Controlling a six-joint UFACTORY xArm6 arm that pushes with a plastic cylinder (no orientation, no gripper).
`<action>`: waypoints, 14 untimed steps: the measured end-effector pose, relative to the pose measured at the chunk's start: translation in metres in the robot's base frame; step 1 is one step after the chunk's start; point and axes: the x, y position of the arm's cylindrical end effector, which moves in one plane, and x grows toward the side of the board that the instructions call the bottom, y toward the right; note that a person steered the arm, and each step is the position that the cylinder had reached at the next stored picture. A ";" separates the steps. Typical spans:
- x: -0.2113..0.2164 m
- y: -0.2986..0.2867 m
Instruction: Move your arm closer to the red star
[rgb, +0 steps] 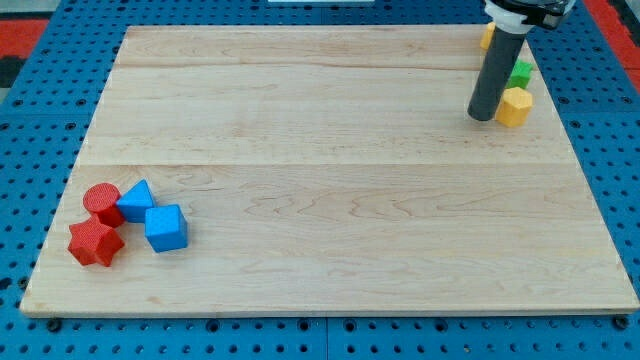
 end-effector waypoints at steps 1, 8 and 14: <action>0.000 0.016; 0.040 -0.270; 0.107 -0.494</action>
